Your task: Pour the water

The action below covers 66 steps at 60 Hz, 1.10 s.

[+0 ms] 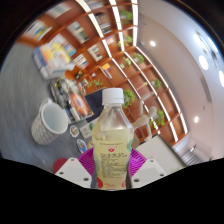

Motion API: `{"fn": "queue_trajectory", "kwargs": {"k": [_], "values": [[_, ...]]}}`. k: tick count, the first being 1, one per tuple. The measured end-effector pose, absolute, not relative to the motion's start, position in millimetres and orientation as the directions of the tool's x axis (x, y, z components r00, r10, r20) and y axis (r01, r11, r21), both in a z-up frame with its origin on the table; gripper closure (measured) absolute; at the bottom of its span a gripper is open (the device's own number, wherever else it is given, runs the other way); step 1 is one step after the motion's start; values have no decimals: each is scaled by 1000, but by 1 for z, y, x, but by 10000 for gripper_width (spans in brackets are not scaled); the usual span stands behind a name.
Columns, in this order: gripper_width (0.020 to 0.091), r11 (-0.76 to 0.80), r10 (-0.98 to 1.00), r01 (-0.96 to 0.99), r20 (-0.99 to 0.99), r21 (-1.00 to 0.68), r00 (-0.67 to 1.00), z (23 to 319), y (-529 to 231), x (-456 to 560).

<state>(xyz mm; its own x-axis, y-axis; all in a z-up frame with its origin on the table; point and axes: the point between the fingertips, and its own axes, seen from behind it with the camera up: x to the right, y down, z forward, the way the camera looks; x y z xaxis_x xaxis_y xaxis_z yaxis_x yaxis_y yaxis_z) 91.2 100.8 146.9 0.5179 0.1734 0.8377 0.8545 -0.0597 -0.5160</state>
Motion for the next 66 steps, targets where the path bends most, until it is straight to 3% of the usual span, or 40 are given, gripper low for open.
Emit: {"fn": "queue_trajectory", "kwargs": {"k": [8, 23, 37, 46, 55, 66], "values": [[708, -129, 235, 482, 445, -867, 864, 149, 95, 77], [708, -168, 242, 52, 10, -984, 970, 133, 107, 92], [706, -168, 238, 9, -31, -986, 971, 113, 118, 82], [705, -218, 228, 12, -39, -976, 973, 82, 118, 83], [704, -182, 225, 26, -16, -983, 974, 83, 115, 83], [616, -189, 201, 22, -17, -982, 979, 83, 114, 85]]}}
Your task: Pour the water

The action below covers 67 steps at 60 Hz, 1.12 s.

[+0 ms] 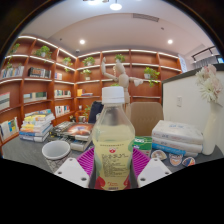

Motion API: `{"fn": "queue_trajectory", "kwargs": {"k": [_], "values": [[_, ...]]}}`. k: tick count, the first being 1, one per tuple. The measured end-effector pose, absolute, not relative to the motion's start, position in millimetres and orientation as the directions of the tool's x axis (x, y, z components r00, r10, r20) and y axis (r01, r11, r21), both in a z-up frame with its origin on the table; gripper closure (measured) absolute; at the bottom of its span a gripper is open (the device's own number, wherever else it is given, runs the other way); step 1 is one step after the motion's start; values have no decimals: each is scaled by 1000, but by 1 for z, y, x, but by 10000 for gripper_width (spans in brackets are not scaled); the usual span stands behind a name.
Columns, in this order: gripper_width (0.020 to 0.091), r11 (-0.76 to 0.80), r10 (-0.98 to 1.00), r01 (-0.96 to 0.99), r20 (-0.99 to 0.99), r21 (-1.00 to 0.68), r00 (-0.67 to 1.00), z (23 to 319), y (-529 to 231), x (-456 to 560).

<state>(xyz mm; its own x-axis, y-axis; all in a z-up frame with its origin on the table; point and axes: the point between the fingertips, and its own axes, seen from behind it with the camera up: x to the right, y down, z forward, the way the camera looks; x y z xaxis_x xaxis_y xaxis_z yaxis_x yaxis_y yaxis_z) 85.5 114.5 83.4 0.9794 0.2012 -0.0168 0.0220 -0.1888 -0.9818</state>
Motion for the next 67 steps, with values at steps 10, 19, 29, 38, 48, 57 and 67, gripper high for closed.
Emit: {"fn": "queue_trajectory", "kwargs": {"k": [10, 19, 29, 38, 48, 57, 67], "values": [[436, -240, 155, 17, -21, -971, 988, 78, 105, 96], [316, -259, 110, 12, -17, -966, 994, 82, 69, 107], [315, -259, 45, 18, 6, -966, 999, 100, 24, 121], [315, -252, 26, 0, -7, -968, 1000, 114, -8, 119], [311, -246, 23, 7, 2, -969, 1000, 122, -28, 117], [307, -256, 39, 13, 3, -967, 999, 126, -39, 114], [308, -244, 52, 4, -9, -970, 999, 132, -40, 111]]}}
